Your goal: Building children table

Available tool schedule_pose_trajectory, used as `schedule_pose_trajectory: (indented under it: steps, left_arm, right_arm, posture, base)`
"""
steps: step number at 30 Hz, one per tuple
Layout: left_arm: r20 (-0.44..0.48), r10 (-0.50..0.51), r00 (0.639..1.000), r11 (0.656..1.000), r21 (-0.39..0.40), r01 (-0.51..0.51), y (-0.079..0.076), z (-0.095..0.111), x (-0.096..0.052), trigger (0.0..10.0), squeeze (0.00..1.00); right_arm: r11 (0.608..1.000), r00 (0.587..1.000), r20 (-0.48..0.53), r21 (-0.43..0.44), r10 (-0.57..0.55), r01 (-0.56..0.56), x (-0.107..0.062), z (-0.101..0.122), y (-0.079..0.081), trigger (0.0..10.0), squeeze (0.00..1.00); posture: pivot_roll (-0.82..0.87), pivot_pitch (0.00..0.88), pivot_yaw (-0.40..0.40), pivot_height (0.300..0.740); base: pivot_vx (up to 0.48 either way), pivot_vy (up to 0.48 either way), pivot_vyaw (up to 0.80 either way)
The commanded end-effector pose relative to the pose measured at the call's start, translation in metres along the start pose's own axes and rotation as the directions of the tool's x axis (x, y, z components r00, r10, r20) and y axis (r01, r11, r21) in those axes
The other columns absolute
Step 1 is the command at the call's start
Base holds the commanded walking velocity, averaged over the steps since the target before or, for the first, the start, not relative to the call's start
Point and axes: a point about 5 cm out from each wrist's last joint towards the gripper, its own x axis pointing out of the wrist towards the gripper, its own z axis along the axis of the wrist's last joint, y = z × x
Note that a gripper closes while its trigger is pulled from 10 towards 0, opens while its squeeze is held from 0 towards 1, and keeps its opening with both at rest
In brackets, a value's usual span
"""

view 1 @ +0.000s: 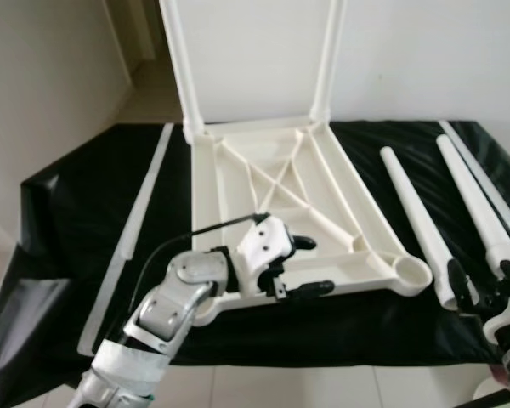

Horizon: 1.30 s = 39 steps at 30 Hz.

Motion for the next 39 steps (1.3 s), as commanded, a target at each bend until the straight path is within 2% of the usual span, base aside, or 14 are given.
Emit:
schedule_pose_trajectory:
  steps: [1,10,17,24,25,26,27,28,29,30,33,36,38,39]
  left_arm:
    - [-0.008,0.002,1.000,1.000,-0.004,-0.002,0.002,-0.001,-0.002,10.0,0.00]
    - [-0.008,0.002,1.000,1.000,0.002,-0.002,0.004,0.000,-0.002,10.0,0.00]
    - [-0.009,-0.001,1.000,1.000,0.005,0.001,0.003,0.000,-0.002,10.0,0.00]
    - [-0.005,-0.006,1.000,1.000,0.004,0.006,0.002,0.001,-0.001,10.0,0.00]
    - [-0.006,-0.006,1.000,1.000,0.003,0.006,0.002,0.001,-0.001,10.0,0.00]
    - [-0.006,-0.006,1.000,1.000,0.003,0.006,0.002,0.001,-0.001,10.0,0.00]
    - [-0.007,-0.006,1.000,1.000,0.005,0.006,0.002,0.001,-0.001,10.0,0.00]
    - [-0.007,-0.006,1.000,1.000,0.005,0.006,0.002,0.001,-0.001,10.0,0.00]
    - [-0.006,-0.006,1.000,1.000,0.005,0.006,0.002,0.001,-0.001,10.0,0.00]
    - [-0.006,-0.006,1.000,1.000,0.005,0.006,0.002,0.001,-0.001,10.0,0.00]
    - [-0.005,-0.005,1.000,1.000,0.006,0.005,0.002,0.001,-0.001,10.0,0.00]
    - [-0.006,-0.006,1.000,1.000,0.007,0.006,0.001,0.001,-0.001,10.0,0.00]
    - [-0.007,-0.006,1.000,1.000,0.007,0.006,0.001,0.001,-0.001,10.0,0.00]
    - [-0.006,-0.006,1.000,1.000,0.007,0.006,0.001,0.001,-0.001,10.0,0.00]
  right_arm:
    - [0.999,0.999,-0.036,-0.039,0.027,-0.029,-0.003,-0.007,0.000,10.0,0.00]
    - [0.988,0.989,-0.122,-0.118,0.082,-0.096,-0.004,-0.026,-0.001,10.0,0.00]
    - [0.975,0.983,-0.150,-0.181,0.102,-0.129,-0.002,-0.032,0.002,10.0,0.00]
    - [0.970,0.984,-0.146,-0.204,0.105,-0.134,0.003,-0.032,0.002,10.0,0.00]
    - [0.971,0.984,-0.145,-0.196,0.107,-0.135,0.005,-0.033,0.002,4.5,0.00]
    - [0.971,0.984,-0.145,-0.196,0.107,-0.135,0.005,-0.033,0.002,4.5,0.00]
    - [0.974,0.984,-0.144,-0.186,0.107,-0.133,0.005,-0.033,0.002,3.5,0.00]
    - [0.978,0.984,-0.141,-0.163,0.105,-0.127,0.006,-0.034,0.002,0.0,0.00]
    - [0.988,0.985,-0.134,-0.097,0.109,-0.123,0.006,-0.035,0.005,0.0,0.00]
    - [0.988,0.985,-0.134,-0.097,0.109,-0.123,0.006,-0.035,0.005,0.0,0.00]
    - [0.992,0.986,-0.120,0.057,0.119,-0.113,0.004,-0.036,0.013,0.0,0.00]
    - [0.963,0.989,-0.091,0.255,0.117,-0.091,0.003,-0.033,0.021,0.0,0.00]
    - [0.953,0.989,-0.081,0.289,0.122,-0.094,0.003,-0.032,0.023,0.0,0.00]
    - [0.936,0.990,-0.075,0.342,0.117,-0.085,0.004,-0.031,0.026,0.0,0.00]
  posture:
    - [-0.07,0.012,0.045,0.740]
    - [-0.07,0.006,0.050,0.740]
    - [-0.07,0.000,0.056,0.740]
    - [-0.07,0.000,0.057,0.740]
    - [-0.06,0.000,0.056,0.740]
    - [-0.06,0.000,0.056,0.740]
    - [-0.06,0.000,0.056,0.740]
    - [-0.06,0.000,0.056,0.740]
    - [-0.06,0.000,0.052,0.740]
    - [-0.06,0.000,0.052,0.740]
    - [-0.06,0.000,0.051,0.740]
    - [-0.06,0.000,0.051,0.740]
    - [-0.06,0.000,0.051,0.740]
    - [-0.06,0.000,0.051,0.740]
  base:
    - [0.000,0.000,0.00]
    - [0.000,0.000,0.00]
    - [0.000,0.000,0.00]
    - [0.000,0.000,0.00]
    - [0.000,0.000,0.00]
    - [0.000,0.000,0.00]
    - [0.000,0.000,0.00]
    - [0.000,0.000,0.00]
    - [0.000,0.000,0.00]
    - [0.000,0.000,0.00]
    - [0.000,0.000,0.00]
    - [0.000,0.000,0.00]
    - [0.000,0.000,0.00]
    - [0.000,0.000,0.00]
